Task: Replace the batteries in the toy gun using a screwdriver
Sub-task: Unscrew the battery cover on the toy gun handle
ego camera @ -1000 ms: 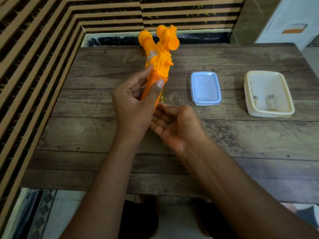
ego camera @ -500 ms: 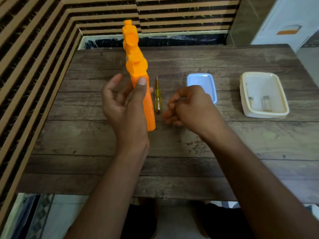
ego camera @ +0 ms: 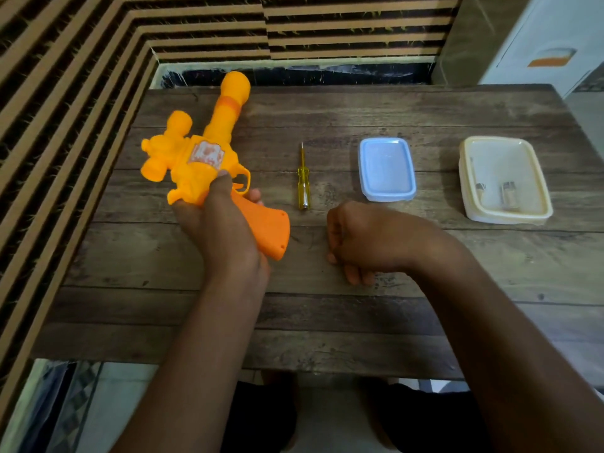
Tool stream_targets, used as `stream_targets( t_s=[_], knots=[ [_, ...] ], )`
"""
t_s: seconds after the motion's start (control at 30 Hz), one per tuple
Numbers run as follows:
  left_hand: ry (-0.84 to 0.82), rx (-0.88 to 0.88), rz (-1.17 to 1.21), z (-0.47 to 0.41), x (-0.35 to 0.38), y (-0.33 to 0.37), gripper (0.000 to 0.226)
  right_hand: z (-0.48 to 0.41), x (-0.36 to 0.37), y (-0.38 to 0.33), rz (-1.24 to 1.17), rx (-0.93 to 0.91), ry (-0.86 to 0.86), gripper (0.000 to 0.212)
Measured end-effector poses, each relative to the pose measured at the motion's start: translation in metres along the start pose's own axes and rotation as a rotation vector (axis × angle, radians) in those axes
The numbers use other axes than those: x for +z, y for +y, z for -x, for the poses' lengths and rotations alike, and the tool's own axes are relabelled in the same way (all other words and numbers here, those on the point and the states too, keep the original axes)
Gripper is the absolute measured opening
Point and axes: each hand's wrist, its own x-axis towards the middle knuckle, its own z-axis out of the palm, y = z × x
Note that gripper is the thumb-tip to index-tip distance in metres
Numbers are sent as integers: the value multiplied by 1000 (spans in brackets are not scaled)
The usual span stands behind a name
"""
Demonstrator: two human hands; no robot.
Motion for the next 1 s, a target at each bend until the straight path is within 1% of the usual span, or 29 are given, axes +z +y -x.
stream_targets(
  t_s=[0.07, 0.17, 0.23, 0.33, 0.4, 0.5, 0.53, 0.6, 0.67, 0.7, 0.77, 0.87, 0.93, 1.0],
  knots=[
    [-2, -39, -3, -4, -1, -1, 28, 1, -1, 2, -5, -14, -11, 7],
    [3, -93, -3, -6, -1, -3, 31, 0, -2, 6, -69, -29, -13, 9],
    [7, -141, 7, -9, -1, -5, 34, 1, -3, 9, -145, -58, 20, 13],
    [-5, -169, 23, -13, -3, -5, 38, 2, -6, 11, -205, -141, 154, 19],
    [-19, -182, 35, -14, -5, -3, 34, 1, -6, 8, -212, -238, 306, 18],
    [-65, -231, 107, -17, -6, 0, 27, 0, 0, -5, -146, -362, 580, 9],
    [-86, -239, 127, -18, -6, 0, 27, 1, 4, -11, -98, -388, 638, 11],
    [-123, -246, 128, -20, -7, 0, 29, -1, 15, -19, 8, -437, 658, 24],
    [-175, -253, 96, -20, -8, 0, 36, -1, 28, -27, 96, -461, 604, 38],
    [-208, -256, 72, -20, -9, 1, 37, -1, 33, -30, 144, -463, 590, 41],
    [-272, -265, 39, -19, -9, 3, 35, -1, 38, -34, 215, -455, 620, 37],
    [-319, -291, 15, -18, -9, 6, 31, -3, 41, -35, 203, -438, 749, 25],
    [-321, -281, 7, -19, -8, 6, 38, -4, 45, -35, 188, -416, 855, 21],
    [-308, -260, -2, -21, -9, 3, 42, -3, 50, -40, 200, -399, 938, 22]
  ],
)
